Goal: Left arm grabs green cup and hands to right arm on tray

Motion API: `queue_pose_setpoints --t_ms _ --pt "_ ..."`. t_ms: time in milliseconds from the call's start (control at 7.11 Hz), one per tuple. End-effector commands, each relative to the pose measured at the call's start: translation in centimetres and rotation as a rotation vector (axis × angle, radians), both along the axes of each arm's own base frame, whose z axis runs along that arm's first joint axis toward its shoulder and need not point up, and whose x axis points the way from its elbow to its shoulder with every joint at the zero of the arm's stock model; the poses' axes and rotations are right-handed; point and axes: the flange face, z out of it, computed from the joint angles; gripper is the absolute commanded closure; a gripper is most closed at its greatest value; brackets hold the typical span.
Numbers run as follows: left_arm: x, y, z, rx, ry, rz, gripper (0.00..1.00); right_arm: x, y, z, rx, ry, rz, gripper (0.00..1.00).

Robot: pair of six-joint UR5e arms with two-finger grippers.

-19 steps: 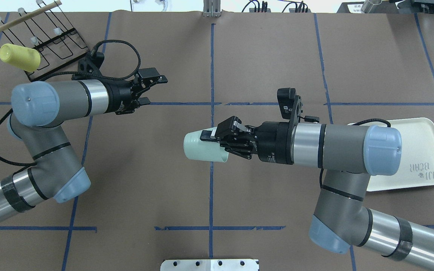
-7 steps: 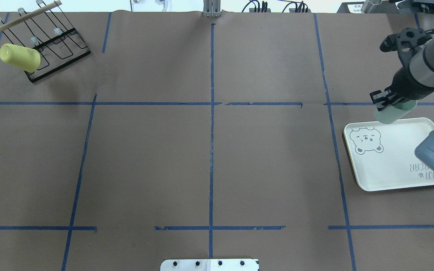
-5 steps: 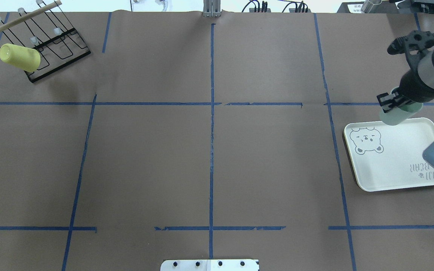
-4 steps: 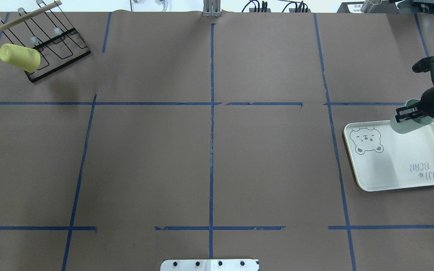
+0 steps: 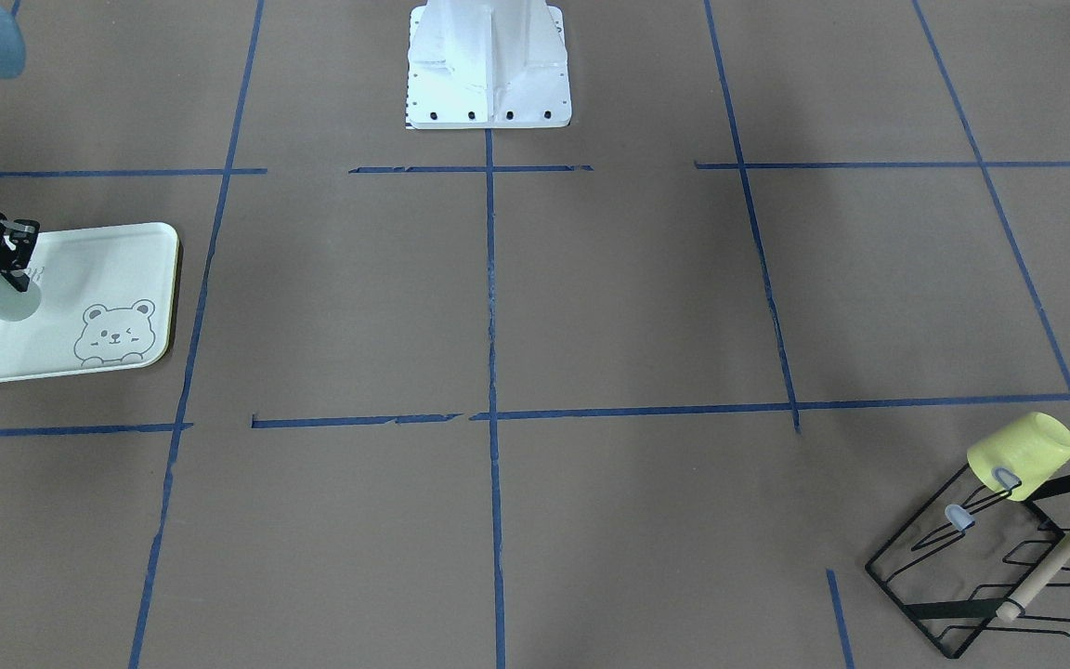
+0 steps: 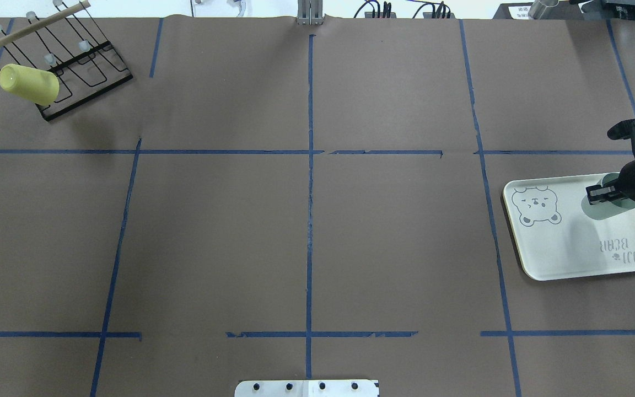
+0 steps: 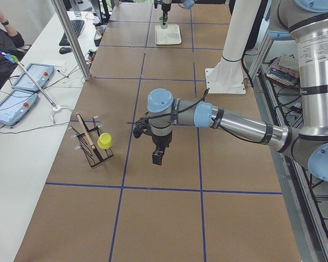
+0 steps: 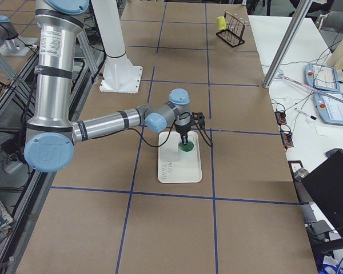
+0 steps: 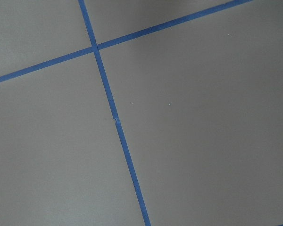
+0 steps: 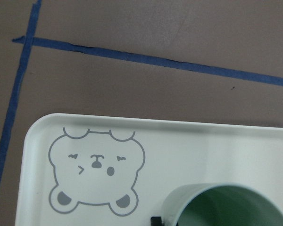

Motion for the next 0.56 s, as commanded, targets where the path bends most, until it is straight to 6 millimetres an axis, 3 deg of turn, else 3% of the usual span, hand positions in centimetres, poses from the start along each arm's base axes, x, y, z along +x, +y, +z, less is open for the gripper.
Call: queue_pose_setpoints --t_ms 0,141,281,422 --pt "0.1 0.02 -0.09 -0.002 0.016 0.0 0.0 -2.57 0.87 0.34 -0.016 -0.031 0.041 0.77" --pt "0.11 -0.05 0.0 -0.004 0.016 0.0 0.0 -2.45 0.99 0.48 -0.014 -0.028 0.039 0.6" --pt "0.12 -0.04 -0.09 -0.002 0.017 0.0 0.0 -2.36 0.97 0.58 -0.009 -0.021 0.043 0.01" --pt "0.13 -0.1 -0.15 -0.001 0.017 0.0 0.0 -2.27 0.85 0.65 -0.002 -0.011 0.052 0.0"
